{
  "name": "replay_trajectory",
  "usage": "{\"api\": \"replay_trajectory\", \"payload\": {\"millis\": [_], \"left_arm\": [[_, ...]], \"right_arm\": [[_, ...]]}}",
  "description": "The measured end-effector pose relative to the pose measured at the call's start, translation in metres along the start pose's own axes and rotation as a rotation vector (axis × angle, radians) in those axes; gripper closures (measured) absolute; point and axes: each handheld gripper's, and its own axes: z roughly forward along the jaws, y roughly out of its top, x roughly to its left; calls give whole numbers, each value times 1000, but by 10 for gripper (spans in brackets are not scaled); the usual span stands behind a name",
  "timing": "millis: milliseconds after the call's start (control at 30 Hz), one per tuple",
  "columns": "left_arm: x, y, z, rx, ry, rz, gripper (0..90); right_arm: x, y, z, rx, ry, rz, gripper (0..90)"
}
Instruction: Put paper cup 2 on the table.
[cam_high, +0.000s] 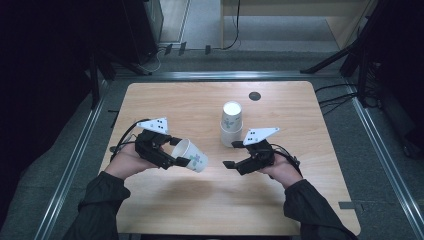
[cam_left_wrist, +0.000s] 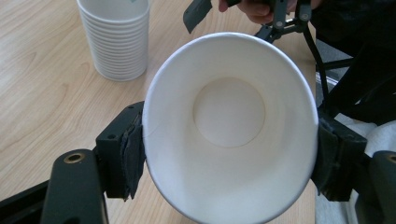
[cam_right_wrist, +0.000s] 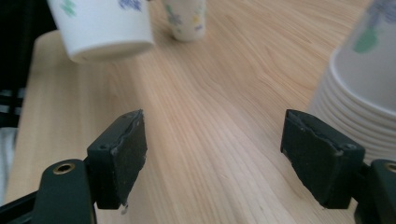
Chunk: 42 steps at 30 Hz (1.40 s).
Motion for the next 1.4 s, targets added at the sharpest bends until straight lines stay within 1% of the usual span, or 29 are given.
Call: {"api": "replay_trajectory", "payload": {"millis": [33, 133, 267, 300, 367, 433, 533, 667, 700, 800, 867, 1000, 1067, 1167, 1233, 1300, 1400], "left_arm": [[1, -1, -2, 6, 1, -3, 247], [3, -4, -7, 38, 26, -2, 247], [5, -10, -12, 94, 79, 22, 245], [6, -11, -12, 104, 75, 19, 245], [6, -15, -14, 123, 77, 27, 245], [7, -18, -15, 151, 89, 29, 245], [8, -23, -18, 166, 100, 19, 244], [9, -30, -25, 177, 110, 9, 244], [10, -33, -27, 186, 112, 11, 244], [13, -41, -32, 209, 133, -6, 243], [14, -45, -35, 212, 144, -17, 243], [17, -52, -44, 207, 152, -38, 243], [19, -57, -48, 212, 170, -52, 243], [23, -65, -54, 234, 203, -72, 243], [25, -69, -57, 248, 220, -85, 243], [26, -72, -58, 267, 235, -93, 242], [28, -75, -56, 304, 258, -90, 240]], "right_arm": [[0, -1, 0, 6, -12, 5, 229], [-5, -3, -1, 19, -46, 30, 227], [-11, -4, -3, 8, -86, 59, 226], [-12, -4, -3, 5, -95, 62, 226], [-14, -5, -4, 13, -105, 65, 226], [-16, -5, -5, 18, -111, 69, 226], [-18, -6, -6, 22, -125, 71, 226], [-23, -5, -8, 11, -127, 83, 226], [-24, -5, -9, 9, -131, 88, 226], [-27, -5, -11, 6, -139, 93, 226], [-29, -4, -11, 0, -141, 101, 226], [-33, -4, -14, -8, -151, 106, 226], [-35, -5, -14, -6, -157, 106, 226], [-36, -6, -15, 2, -168, 115, 224], [-37, -6, -16, -3, -170, 116, 221], [-38, -6, -16, -6, -175, 115, 220], [-38, -7, -17, -3, -176, 118, 220]]}}
